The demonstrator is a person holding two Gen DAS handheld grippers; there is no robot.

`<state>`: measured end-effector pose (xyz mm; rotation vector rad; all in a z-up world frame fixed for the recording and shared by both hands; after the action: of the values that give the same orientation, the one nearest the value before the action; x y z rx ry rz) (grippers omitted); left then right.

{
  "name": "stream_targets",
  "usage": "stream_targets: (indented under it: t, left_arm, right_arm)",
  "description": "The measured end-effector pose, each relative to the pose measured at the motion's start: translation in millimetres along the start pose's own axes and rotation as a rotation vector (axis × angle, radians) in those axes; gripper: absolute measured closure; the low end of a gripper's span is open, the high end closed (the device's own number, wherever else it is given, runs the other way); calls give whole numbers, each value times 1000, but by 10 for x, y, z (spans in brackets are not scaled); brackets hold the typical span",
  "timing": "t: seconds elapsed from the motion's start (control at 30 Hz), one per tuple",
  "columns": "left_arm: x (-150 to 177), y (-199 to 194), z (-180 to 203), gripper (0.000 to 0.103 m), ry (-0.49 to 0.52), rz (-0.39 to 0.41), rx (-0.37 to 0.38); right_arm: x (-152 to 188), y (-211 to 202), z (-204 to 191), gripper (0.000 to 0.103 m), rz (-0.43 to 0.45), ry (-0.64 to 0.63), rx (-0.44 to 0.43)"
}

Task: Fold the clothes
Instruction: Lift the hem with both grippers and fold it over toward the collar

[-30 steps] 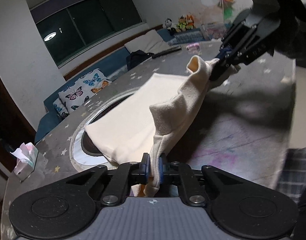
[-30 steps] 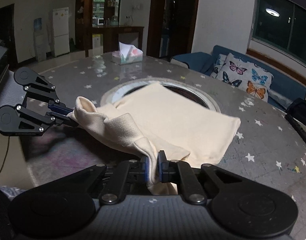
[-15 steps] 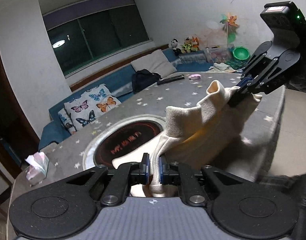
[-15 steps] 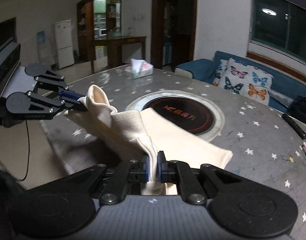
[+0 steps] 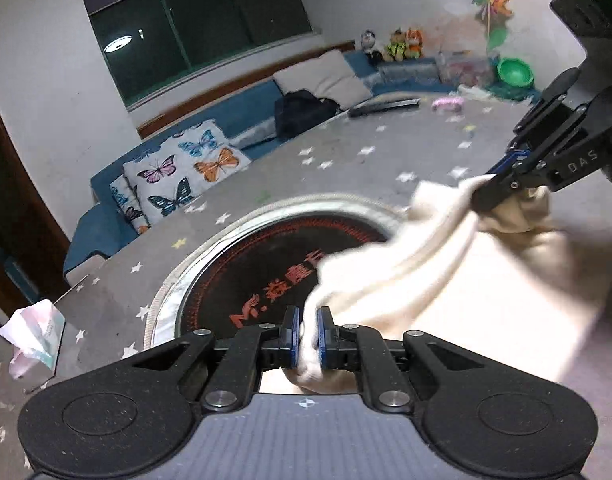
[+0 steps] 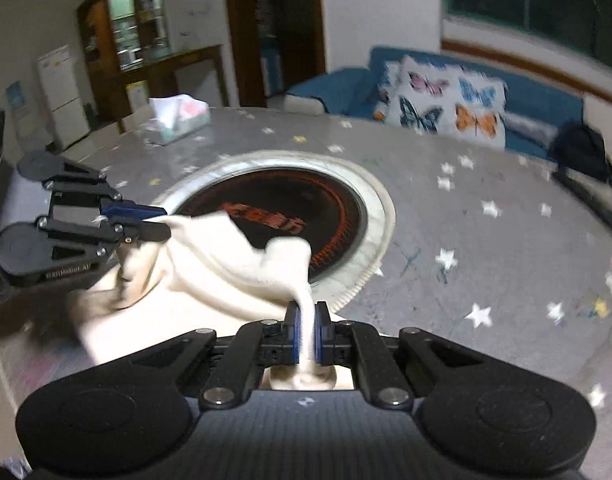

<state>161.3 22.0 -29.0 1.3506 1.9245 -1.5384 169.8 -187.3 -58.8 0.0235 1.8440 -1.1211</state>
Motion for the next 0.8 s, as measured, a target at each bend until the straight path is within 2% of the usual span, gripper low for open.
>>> stream_targets:
  t: [0.03, 0.1, 0.17, 0.2, 0.27, 0.37, 0.47, 0.6, 0.7, 0.77, 0.8]
  left_arm:
    - [28, 92, -34, 91, -5, -15, -11]
    - [93, 218, -112, 90, -31, -43, -34]
    - [155, 308, -216, 90, -50, -64, -82]
    - [194, 331, -283, 90, -69, -76, -105]
    - [264, 330, -421, 90, -124, -98, -128]
    - [301, 139, -541, 90, -194, -80, -134]
    - [257, -109, -511, 89, -240, -42, -103]
    - [164, -454, -387, 89, -287, 16, -40]
    - [115, -529, -111, 89, -262, 36, 47]
    - [124, -462, 60, 89, -215, 22, 73]
    - [161, -392, 112, 89, -194, -3, 62]
  right_arm:
    - [13, 60, 40, 96, 3, 6, 16]
    - [51, 189, 158, 89, 8, 46, 36]
    - [83, 233, 246, 85, 16, 75, 57]
    - [79, 203, 287, 76, 31, 88, 72]
    - [72, 141, 369, 74, 62, 115, 103]
    - [37, 20, 429, 73, 100, 123, 132]
    - [25, -97, 315, 73, 106, 84, 113]
    - [122, -119, 44, 74, 71, 46, 46]
    - [199, -130, -145, 74, 45, 16, 3]
    - [285, -105, -164, 74, 26, 10, 5]
    - [332, -92, -164, 74, 16, 10, 8]
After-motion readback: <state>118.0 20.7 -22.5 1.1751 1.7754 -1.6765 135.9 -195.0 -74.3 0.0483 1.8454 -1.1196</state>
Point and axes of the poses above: each gripper's, at about its wrist camera, not at the fingertips, and y roughly the way its jaws point, z to its right, x to its underside, the point moved 7 cm from there along y, roughly the way its jaws point, and after that the axes turned 4 degrees about -x, right-handed, at the moved point
